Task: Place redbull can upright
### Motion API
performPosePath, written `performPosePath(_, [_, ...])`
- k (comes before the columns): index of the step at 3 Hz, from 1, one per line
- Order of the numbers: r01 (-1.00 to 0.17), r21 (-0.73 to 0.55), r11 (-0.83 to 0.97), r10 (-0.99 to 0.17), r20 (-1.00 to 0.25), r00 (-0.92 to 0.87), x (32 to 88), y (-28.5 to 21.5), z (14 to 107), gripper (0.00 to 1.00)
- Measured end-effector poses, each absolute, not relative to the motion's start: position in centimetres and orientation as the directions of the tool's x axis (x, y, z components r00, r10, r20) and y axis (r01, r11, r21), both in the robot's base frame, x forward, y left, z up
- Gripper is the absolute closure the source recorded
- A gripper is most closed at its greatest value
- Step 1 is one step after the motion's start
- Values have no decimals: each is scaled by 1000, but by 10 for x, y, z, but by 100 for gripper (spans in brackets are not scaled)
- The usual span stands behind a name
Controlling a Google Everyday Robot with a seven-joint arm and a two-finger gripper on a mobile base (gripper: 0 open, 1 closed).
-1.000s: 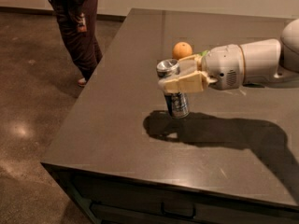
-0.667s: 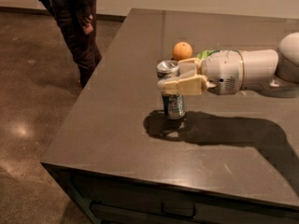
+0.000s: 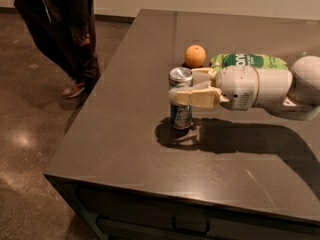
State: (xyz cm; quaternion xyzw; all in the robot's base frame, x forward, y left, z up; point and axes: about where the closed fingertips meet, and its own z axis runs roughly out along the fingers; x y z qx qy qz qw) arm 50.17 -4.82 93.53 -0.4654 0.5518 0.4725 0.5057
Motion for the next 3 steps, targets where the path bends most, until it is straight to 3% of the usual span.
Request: performPosePath(3, [-993,-16,116,62,-998,23,503,-49,926,13])
